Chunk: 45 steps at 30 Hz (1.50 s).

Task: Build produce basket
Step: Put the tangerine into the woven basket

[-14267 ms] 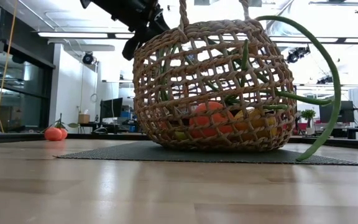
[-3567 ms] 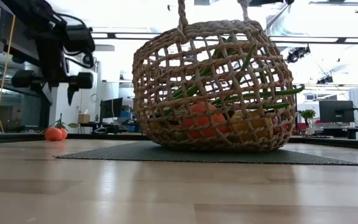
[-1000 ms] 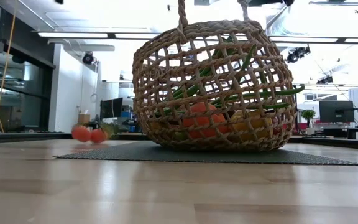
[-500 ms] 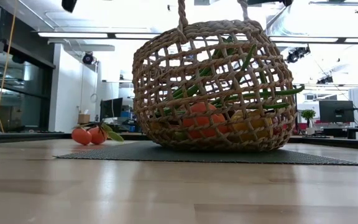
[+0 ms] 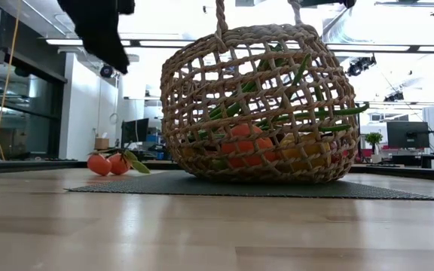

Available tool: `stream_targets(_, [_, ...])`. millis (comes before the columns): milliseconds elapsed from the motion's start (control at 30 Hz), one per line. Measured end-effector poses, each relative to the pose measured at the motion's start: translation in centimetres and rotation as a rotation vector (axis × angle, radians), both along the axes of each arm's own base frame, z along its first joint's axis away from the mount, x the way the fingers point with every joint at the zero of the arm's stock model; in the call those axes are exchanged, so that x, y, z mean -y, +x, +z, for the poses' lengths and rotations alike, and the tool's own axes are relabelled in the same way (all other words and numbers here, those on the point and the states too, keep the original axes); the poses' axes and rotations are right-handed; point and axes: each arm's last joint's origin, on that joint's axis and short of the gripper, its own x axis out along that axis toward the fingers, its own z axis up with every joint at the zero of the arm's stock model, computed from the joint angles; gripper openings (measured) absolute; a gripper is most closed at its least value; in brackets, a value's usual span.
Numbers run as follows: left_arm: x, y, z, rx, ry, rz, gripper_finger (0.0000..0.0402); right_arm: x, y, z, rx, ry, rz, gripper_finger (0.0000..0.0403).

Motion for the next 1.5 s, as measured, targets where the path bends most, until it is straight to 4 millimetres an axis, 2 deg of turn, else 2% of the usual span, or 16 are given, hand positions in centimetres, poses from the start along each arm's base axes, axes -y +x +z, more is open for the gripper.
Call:
stream_targets(100, [-0.2, 1.0, -1.6, -0.101, 0.041, -0.032, 0.0323, 0.0, -0.1, -0.2, -0.02, 0.0, -0.002, 0.0243])
stream_targets(200, [-0.4, 1.8, -3.6, -0.101, 0.037, -0.084, 0.0329, 0.0, -0.1, -0.3, -0.034, 0.001, -0.002, 0.0243])
stream_targets(367, [-0.9, 1.5, -8.0, -0.039, -0.031, -0.129, 0.0323, 0.0, -0.2, -0.4, -0.048, -0.004, 0.001, 0.0243])
stream_targets(467, [-1.6, 1.0, -9.5, -0.053, 0.033, -0.109, 0.0316, 0.0, -0.2, -0.4, -0.049, -0.006, 0.002, 0.0243])
stream_targets(633, [-2.9, 0.7, -10.5, -0.088, 0.143, -0.068, 0.0305, 0.0, -0.2, -0.4, -0.049, -0.006, 0.002, 0.0243])
stream_targets(933, [-4.2, 1.0, -12.5, -0.192, 0.121, -0.112, 0.0269, 0.0, -0.2, -0.4, -0.046, 0.0, -0.001, 0.0243])
stream_targets(1200, [-4.4, 1.4, -14.1, -0.257, 0.077, -0.125, 0.021, 0.0, -0.1, -0.4, -0.046, 0.0, -0.001, 0.0243])
stream_targets(1500, [-4.5, 1.5, -14.2, -0.267, 0.09, -0.115, 0.0127, 0.0, -0.1, -0.4, -0.046, 0.0, -0.001, 0.0243])
